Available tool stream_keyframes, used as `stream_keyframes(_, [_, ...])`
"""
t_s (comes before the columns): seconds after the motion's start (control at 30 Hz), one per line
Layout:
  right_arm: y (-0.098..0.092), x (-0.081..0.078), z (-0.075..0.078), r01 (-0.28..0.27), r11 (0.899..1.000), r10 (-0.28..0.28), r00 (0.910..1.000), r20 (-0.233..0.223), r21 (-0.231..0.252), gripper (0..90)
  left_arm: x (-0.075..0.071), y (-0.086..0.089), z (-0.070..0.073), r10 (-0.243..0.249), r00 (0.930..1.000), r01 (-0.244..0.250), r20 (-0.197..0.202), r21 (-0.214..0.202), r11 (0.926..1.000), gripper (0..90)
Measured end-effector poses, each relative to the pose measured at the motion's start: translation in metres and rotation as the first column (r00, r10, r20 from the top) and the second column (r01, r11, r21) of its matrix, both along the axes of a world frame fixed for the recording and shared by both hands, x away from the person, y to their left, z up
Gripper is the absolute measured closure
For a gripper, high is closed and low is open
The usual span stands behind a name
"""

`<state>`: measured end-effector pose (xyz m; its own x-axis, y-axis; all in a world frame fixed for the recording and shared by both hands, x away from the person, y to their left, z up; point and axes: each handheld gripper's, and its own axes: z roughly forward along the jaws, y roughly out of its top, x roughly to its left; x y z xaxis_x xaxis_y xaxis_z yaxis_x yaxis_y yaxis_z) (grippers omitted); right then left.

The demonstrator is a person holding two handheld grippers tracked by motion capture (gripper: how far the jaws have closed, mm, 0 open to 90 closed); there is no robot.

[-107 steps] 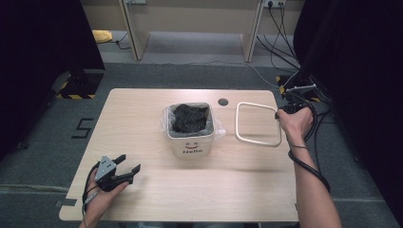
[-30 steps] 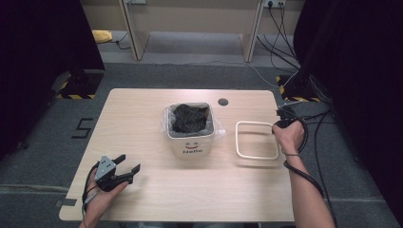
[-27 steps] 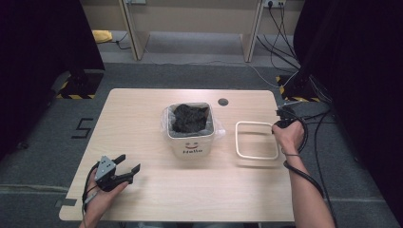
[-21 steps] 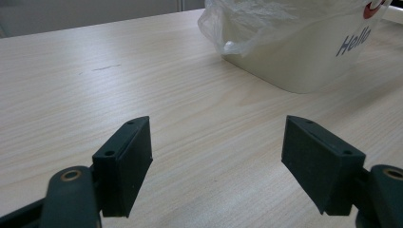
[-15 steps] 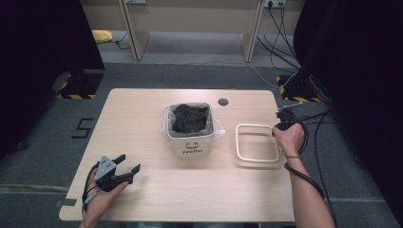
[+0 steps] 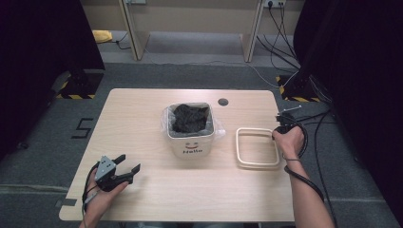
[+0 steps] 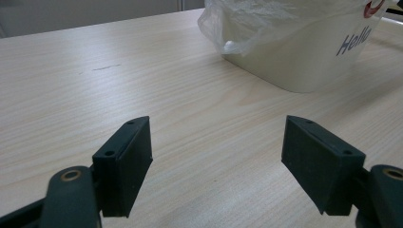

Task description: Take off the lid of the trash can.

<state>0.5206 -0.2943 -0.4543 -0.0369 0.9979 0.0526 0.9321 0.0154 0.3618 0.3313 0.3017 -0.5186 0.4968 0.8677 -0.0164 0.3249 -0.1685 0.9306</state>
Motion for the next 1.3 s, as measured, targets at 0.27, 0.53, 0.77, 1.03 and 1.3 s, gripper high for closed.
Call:
stream_keyframes(0.27, [0.002,-0.001,-0.006,-0.001,1.000,0.001,1.0000,-0.008,-0.002,81.5,0.000,0.000,0.000,0.000,1.0000,0.000,0.001,-0.001,1.0000,25.0])
stream_keyframes(0.53, [0.002,-0.001,-0.009,0.001,1.000,-0.001,0.9999,-0.013,-0.003,81.4,0.000,0.000,0.000,0.000,1.0000,0.000,0.001,-0.001,1.0000,25.0])
stream_keyframes(0.77, [0.001,-0.002,-0.012,-0.003,1.000,0.003,0.9998,-0.019,-0.005,81.3,0.000,0.000,0.000,0.000,1.0000,0.000,0.001,-0.002,1.0000,25.0])
stream_keyframes(1.03, [0.000,-0.002,-0.013,0.014,1.000,-0.014,0.9998,-0.012,0.013,74.1,0.000,0.000,0.000,0.000,1.0000,0.000,0.001,-0.001,1.0000,25.0])
stream_keyframes(1.3, [0.002,-0.002,0.006,0.032,0.999,-0.033,0.9982,0.049,0.028,64.5,0.000,0.000,0.000,0.000,1.0000,0.000,0.000,0.000,1.0000,25.0])
